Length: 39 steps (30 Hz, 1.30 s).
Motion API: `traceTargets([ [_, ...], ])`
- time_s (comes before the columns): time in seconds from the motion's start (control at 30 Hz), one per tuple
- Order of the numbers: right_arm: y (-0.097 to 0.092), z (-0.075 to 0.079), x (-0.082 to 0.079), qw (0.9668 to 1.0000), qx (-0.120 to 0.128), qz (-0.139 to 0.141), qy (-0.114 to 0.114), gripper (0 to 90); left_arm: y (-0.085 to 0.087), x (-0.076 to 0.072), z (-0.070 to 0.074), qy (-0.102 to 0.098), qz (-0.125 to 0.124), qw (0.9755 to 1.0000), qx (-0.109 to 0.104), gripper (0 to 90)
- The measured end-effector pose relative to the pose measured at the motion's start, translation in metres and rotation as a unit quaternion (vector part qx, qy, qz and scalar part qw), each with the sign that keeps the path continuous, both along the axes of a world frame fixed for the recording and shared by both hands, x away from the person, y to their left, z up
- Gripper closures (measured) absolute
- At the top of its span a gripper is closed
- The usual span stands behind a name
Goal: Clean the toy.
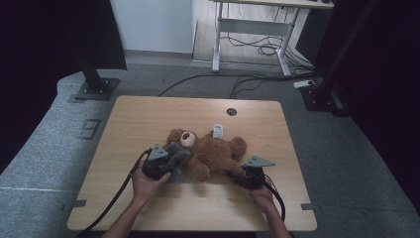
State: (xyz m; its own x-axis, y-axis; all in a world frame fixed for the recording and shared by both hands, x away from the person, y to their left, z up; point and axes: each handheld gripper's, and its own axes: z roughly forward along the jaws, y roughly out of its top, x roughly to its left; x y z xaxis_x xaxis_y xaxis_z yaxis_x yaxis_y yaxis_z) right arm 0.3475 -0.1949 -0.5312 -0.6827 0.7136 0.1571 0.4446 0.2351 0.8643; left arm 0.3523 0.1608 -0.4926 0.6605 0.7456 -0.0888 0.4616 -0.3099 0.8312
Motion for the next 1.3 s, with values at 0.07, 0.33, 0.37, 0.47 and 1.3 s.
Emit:
traceTargets([
  [0.07,0.000,0.000,0.000,1.0000,-0.002,0.000,-0.001,59.8,0.007,0.001,0.000,0.000,0.009,1.0000,-0.002,76.3],
  [0.33,0.000,0.000,-0.002,1.0000,-0.006,0.006,-0.005,60.6,0.024,0.002,0.006,-0.009,0.025,0.9994,-0.021,75.6],
  [0.37,0.000,-0.001,-0.002,0.9999,-0.005,0.007,-0.005,61.0,0.024,0.001,0.011,-0.019,0.024,0.9992,-0.026,75.4],
  [0.47,0.001,-0.001,-0.003,0.9998,-0.007,0.017,-0.008,62.3,0.022,0.002,0.020,-0.025,0.021,0.9989,-0.035,74.9],
  [1.3,-0.019,0.004,-0.021,0.9955,-0.002,0.088,-0.035,50.3,-0.012,0.034,0.030,-0.007,-0.008,0.9997,-0.024,73.5],
])
